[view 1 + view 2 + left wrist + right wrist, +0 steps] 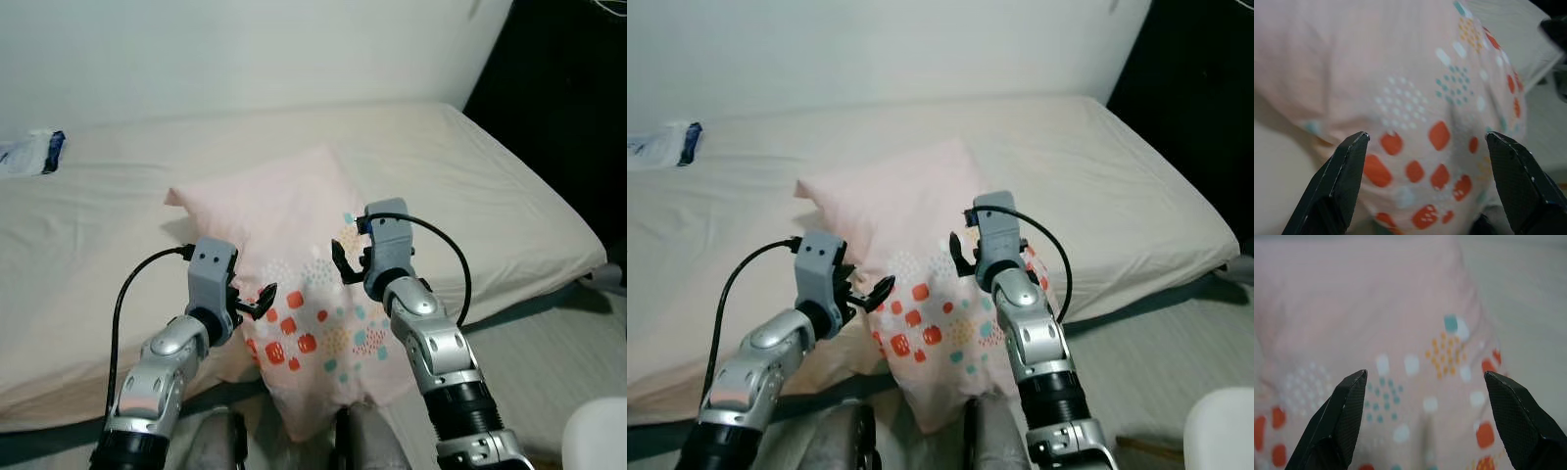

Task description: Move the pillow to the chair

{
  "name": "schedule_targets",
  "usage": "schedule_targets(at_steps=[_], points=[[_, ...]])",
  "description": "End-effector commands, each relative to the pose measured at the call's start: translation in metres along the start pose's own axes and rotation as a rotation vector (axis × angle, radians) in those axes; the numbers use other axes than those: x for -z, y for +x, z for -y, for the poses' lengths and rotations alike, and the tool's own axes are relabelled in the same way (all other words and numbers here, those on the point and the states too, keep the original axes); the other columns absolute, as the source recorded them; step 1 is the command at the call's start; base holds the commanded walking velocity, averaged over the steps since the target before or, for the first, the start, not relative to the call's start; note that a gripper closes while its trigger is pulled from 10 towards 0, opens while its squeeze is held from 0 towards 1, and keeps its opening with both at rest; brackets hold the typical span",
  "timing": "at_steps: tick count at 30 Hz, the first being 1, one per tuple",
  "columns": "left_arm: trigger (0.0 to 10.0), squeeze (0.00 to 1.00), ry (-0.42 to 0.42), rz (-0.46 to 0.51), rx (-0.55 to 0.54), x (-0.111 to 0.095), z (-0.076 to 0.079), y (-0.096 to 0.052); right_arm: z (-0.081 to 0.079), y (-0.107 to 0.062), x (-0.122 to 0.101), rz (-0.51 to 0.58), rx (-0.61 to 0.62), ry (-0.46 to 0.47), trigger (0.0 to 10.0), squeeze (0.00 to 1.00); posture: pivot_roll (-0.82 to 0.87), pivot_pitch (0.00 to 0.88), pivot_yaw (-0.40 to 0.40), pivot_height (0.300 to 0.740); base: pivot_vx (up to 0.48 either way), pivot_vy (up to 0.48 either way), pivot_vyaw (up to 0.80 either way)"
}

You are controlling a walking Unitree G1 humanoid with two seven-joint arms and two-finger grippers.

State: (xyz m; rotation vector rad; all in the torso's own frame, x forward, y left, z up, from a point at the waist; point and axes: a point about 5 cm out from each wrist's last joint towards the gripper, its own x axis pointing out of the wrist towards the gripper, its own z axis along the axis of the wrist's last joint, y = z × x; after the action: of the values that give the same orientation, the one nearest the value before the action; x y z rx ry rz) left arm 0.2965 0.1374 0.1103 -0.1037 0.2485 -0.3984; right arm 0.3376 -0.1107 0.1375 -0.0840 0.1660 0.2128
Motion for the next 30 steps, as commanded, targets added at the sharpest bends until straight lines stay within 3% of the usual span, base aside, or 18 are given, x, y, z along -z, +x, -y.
schedule_targets(at_steps=[1,13,18,24,27,30], points=[[10.0,0.00,-0.050,-0.020,0.032,0.003,0.004,0.003,0.002,0.002,0.000,0.002,0.011,0.016,10.0,0.00,0.02,0.140,-0.059,0.611,0.000,0.000,0.00],[10.0,0.00,-0.182,-0.078,0.103,0.003,0.010,0.011,0.007,0.002,-0.002,0.011,0.013,0.027,10.0,0.00,0.02,0.147,-0.062,0.593,0.000,0.000,0.00],[10.0,0.00,-0.222,-0.165,0.064,0.011,0.007,0.021,0.006,0.004,-0.003,0.012,0.014,0.051,10.0,0.00,0.02,0.148,-0.058,0.593,0.000,0.000,0.00],[10.0,0.00,-0.284,-0.167,0.012,0.011,0.005,0.031,0.004,0.005,-0.005,0.030,0.004,0.063,10.0,0.00,0.02,0.151,-0.052,0.588,0.000,0.000,0.00],[10.0,0.00,-0.294,-0.155,-0.051,0.007,-0.003,0.034,0.004,0.003,-0.007,0.040,-0.010,0.065,10.0,0.00,0.02,0.151,-0.051,0.574,0.000,0.000,0.00],[10.0,0.00,-0.246,-0.145,-0.091,0.004,-0.008,0.033,0.005,0.002,-0.007,0.043,-0.007,0.068,10.0,0.00,0.02,0.152,-0.050,0.574,0.000,0.000,0.00]])
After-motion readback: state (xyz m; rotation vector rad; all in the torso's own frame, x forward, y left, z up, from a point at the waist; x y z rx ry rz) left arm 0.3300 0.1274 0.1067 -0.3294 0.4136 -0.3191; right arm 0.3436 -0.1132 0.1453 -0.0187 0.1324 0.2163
